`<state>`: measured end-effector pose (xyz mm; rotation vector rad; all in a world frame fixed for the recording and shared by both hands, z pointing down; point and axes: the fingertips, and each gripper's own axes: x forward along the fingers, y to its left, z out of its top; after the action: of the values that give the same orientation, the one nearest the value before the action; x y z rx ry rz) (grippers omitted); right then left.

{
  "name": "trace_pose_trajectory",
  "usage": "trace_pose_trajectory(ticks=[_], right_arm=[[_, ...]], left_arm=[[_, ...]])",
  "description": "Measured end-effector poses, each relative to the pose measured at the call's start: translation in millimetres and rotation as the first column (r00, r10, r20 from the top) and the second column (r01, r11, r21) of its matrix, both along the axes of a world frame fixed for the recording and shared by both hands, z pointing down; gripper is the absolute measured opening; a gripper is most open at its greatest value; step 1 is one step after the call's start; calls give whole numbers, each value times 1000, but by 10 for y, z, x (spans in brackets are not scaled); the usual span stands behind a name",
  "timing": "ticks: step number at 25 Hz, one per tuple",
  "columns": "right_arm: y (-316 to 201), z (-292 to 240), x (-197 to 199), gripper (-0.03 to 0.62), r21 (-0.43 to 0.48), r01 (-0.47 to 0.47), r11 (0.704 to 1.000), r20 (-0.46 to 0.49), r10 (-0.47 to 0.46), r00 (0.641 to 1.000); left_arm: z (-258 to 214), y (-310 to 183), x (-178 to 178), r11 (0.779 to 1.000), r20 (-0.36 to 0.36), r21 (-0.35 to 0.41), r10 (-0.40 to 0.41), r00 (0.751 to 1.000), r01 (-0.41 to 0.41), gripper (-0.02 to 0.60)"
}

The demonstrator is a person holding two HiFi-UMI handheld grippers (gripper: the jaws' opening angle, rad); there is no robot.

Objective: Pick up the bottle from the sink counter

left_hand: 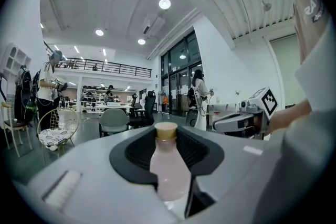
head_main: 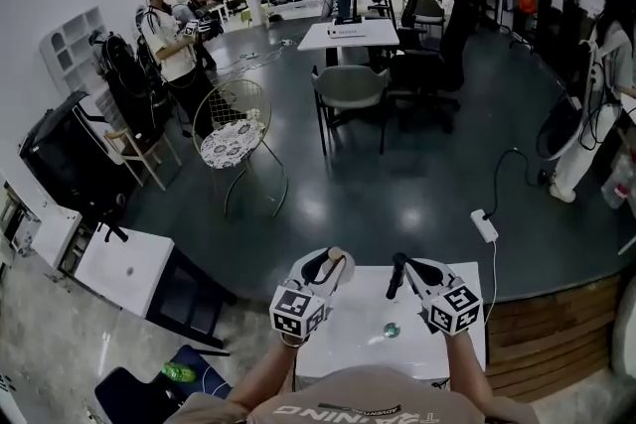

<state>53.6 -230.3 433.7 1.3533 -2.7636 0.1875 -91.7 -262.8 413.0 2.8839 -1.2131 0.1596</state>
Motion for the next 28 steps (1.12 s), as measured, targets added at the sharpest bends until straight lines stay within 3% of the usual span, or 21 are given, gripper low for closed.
trace_pose_trajectory(ticks=[7,13,28], right_arm=[[33,-9,20,8,7,-20,1000,5,20,1000],[7,9,36,6,11,-24,1000,13,23,1000],[-35,103,95,8,-7,-46,999,18,46,999]], left_arm=[[38,-2,-62,1000,-5,-8,-7,1000,7,129],[72,21,-21,998,86,64,-10,996,4,129],[190,-1,87,1000,18,-2,26,999,-26,129]])
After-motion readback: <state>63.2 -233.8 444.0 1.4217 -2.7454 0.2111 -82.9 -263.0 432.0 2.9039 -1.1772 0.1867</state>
